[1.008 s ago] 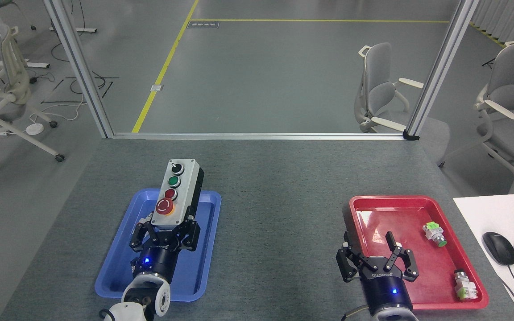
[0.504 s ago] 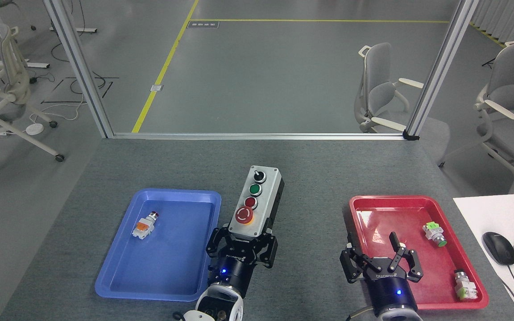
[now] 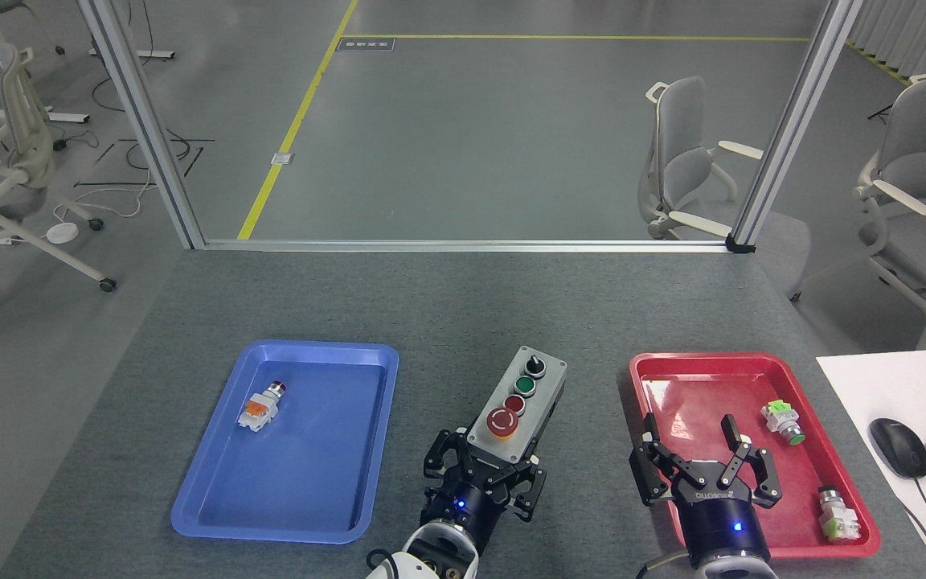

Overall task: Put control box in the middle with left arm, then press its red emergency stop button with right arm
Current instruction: 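Lift the control box off the blue tray and carry it toward the table middle, then set the control box down between the trays and open the left gripper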

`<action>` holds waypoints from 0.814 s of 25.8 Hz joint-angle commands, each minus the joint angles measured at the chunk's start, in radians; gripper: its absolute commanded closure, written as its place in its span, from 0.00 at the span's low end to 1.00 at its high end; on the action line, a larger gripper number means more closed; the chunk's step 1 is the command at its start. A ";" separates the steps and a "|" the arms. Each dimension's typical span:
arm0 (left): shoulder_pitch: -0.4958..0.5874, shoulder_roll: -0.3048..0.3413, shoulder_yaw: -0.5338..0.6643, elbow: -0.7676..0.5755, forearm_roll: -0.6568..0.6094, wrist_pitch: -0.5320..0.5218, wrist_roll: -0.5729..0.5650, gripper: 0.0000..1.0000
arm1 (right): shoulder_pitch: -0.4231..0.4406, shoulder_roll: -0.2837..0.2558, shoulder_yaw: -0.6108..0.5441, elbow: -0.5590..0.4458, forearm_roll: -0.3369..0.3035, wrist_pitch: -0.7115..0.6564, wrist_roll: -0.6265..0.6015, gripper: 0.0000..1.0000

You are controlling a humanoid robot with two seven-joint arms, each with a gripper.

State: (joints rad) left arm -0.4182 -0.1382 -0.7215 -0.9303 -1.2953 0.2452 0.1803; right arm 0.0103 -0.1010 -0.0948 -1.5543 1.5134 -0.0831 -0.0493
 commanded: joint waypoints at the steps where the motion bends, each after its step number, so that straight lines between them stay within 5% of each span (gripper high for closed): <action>1: -0.039 -0.001 -0.044 0.057 0.007 0.003 -0.007 1.00 | 0.000 0.000 0.000 -0.003 -0.002 0.002 0.000 0.02; 14: -0.047 -0.003 -0.153 0.062 0.007 -0.024 -0.059 0.99 | 0.007 -0.016 0.004 -0.004 -0.013 0.005 0.000 0.02; 17: -0.047 -0.001 -0.153 0.064 0.007 -0.023 -0.064 0.69 | 0.008 -0.014 0.004 -0.004 -0.013 0.006 0.002 0.02; 21: -0.047 -0.001 -0.153 0.076 0.007 -0.021 -0.096 0.46 | 0.008 -0.014 0.004 -0.004 -0.013 0.008 0.003 0.02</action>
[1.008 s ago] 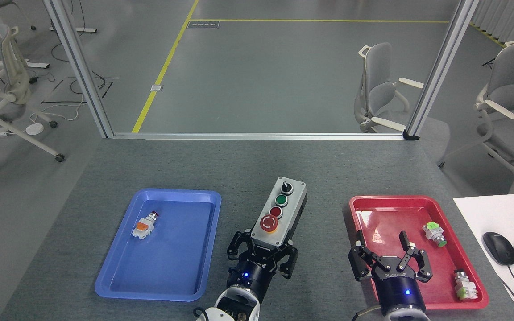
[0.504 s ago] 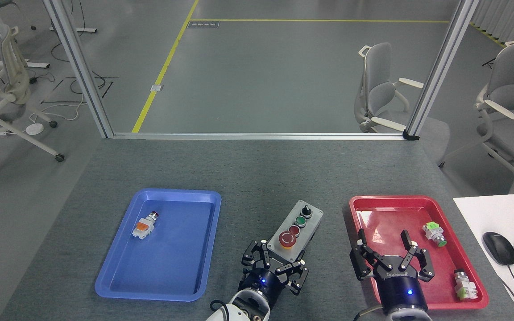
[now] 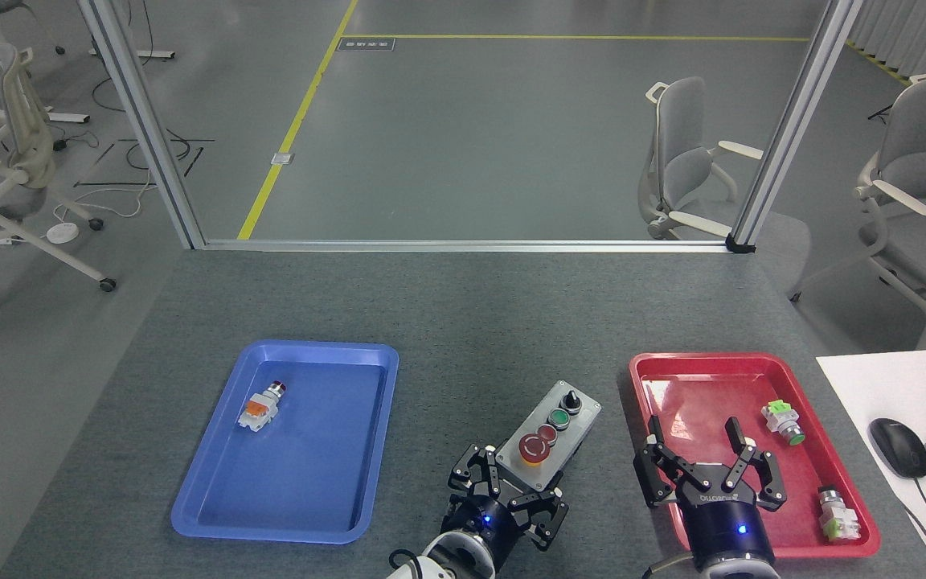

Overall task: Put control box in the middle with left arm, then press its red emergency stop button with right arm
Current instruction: 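Set the control box down between the trays and open the left gripper, then withdraw the left gripper back beside the blue tray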

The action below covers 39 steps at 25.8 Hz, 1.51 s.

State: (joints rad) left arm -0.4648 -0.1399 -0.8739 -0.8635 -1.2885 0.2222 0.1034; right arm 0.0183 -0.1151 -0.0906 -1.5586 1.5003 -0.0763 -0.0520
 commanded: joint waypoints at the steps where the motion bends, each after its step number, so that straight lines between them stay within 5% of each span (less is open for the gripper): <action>1: 0.000 0.000 0.000 0.014 0.000 0.002 -0.022 0.43 | 0.000 0.002 0.000 0.000 0.000 0.001 0.006 0.02; 8: 0.000 0.000 0.001 0.040 0.002 0.002 -0.021 0.38 | 0.000 0.006 -0.001 0.000 -0.003 0.001 0.006 0.02; 19: 0.000 0.002 0.007 0.024 -0.002 0.011 -0.011 0.05 | 0.003 0.009 0.002 0.000 -0.003 0.004 0.011 0.02; 26: 0.052 0.014 0.009 -0.042 -0.009 0.011 -0.005 0.02 | 0.008 0.011 0.006 0.000 -0.003 0.001 0.011 0.02; 33: 0.110 0.164 0.023 -0.203 0.000 0.008 -0.005 0.01 | 0.015 0.018 0.012 0.000 -0.003 0.001 0.012 0.02; 39: 0.218 0.261 0.171 -0.378 0.000 -0.061 -0.007 0.01 | 0.015 0.022 0.029 0.000 -0.003 0.006 0.015 0.06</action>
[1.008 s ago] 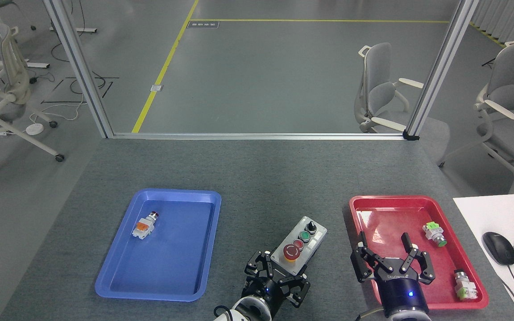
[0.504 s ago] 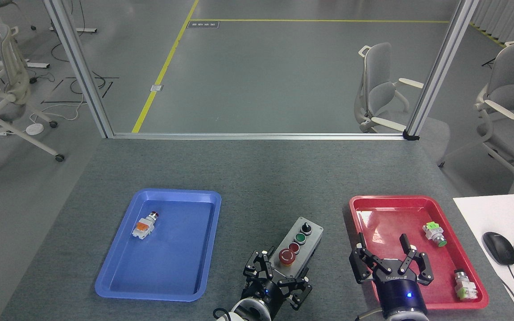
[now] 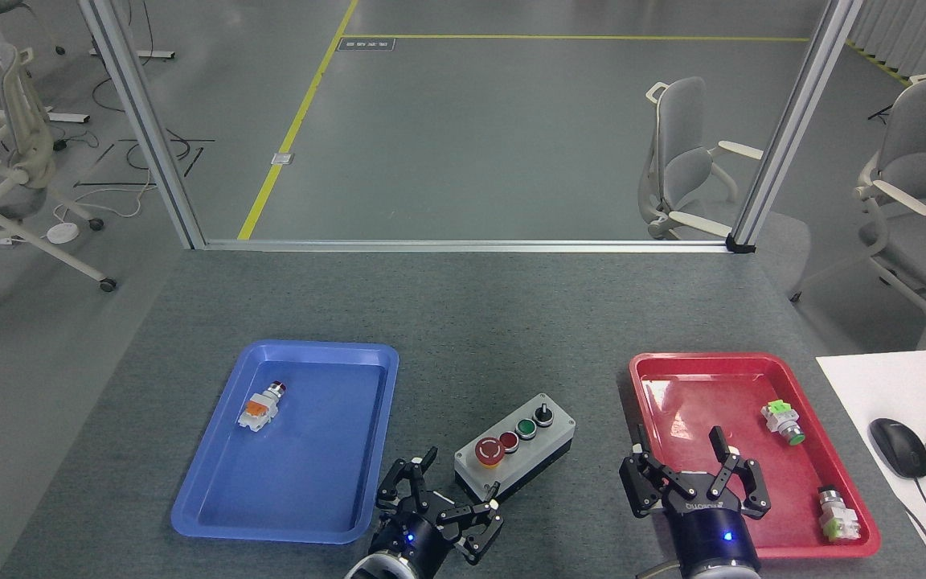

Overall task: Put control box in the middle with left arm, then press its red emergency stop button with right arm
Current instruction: 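Withdraw the left gripper back beside the blue tray, then move the right gripper over the control box's red button and press down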

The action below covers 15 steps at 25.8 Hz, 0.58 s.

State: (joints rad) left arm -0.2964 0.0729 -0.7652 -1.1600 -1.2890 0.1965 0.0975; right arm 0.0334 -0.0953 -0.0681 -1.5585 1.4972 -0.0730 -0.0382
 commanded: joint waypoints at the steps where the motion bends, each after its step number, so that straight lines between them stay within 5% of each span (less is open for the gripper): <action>1: 0.069 0.071 0.092 -0.118 0.000 -0.054 -0.001 0.01 | 0.000 0.005 0.010 0.000 0.000 0.002 0.001 0.09; 6: 0.238 0.176 0.316 -0.356 0.002 -0.180 -0.001 0.01 | 0.000 0.006 0.022 0.000 0.000 0.001 0.003 0.25; 9: 0.324 0.179 0.523 -0.471 0.002 -0.285 -0.009 0.01 | 0.000 0.008 0.031 0.000 0.000 -0.001 0.003 0.38; 15: 0.319 0.165 0.827 -0.460 0.037 -0.356 -0.012 0.01 | 0.000 0.012 0.053 0.000 0.000 -0.004 0.009 0.84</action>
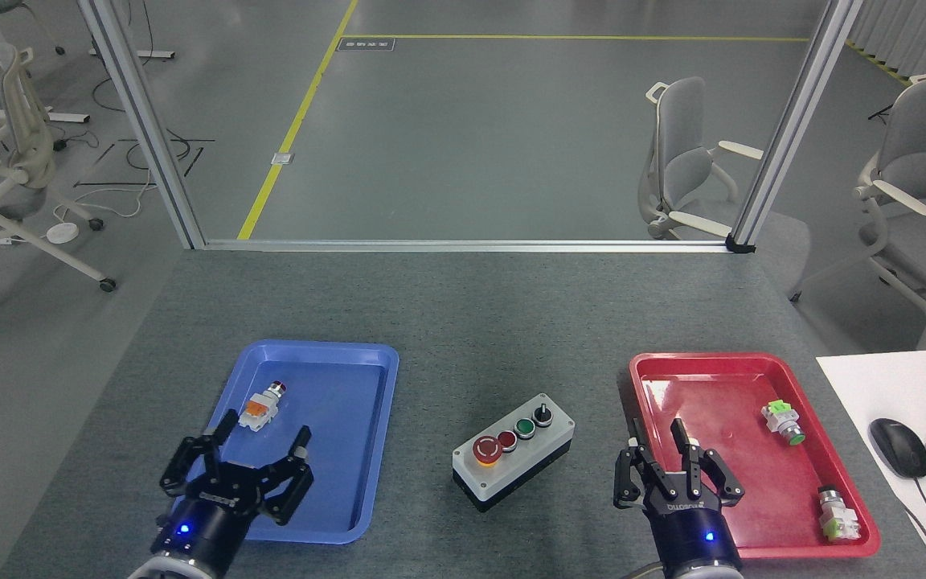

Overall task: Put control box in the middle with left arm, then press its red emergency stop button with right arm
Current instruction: 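Move the right gripper over the control box's red button and press down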

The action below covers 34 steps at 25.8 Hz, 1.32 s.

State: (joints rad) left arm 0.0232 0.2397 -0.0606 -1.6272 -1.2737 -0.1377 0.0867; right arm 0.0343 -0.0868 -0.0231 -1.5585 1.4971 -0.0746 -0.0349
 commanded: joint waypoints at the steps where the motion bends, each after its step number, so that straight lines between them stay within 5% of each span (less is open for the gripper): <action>1: -0.008 -0.003 0.145 0.026 0.039 -0.019 -0.001 0.01 | 0.001 0.007 0.015 0.000 -0.002 -0.004 0.013 0.90; 4: -0.052 -0.002 0.199 0.101 0.065 -0.011 0.007 0.01 | -0.001 0.012 0.035 0.008 -0.002 -0.002 0.044 1.00; 14: -0.111 -0.002 0.242 0.201 0.086 0.017 0.011 0.01 | -0.030 0.051 0.129 0.032 0.005 -0.007 0.064 1.00; 22: -0.104 -0.020 0.232 0.147 0.076 -0.005 0.021 0.01 | -0.116 0.056 0.255 0.172 0.009 0.009 0.058 1.00; 34: -0.098 -0.020 0.232 0.156 0.071 0.004 0.018 0.01 | -0.186 0.133 0.342 0.387 0.021 0.069 0.013 1.00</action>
State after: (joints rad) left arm -0.0761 0.2195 0.1718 -1.4719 -1.2025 -0.1369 0.1046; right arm -0.1482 0.0345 0.3147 -1.2108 1.5130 -0.0087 -0.0211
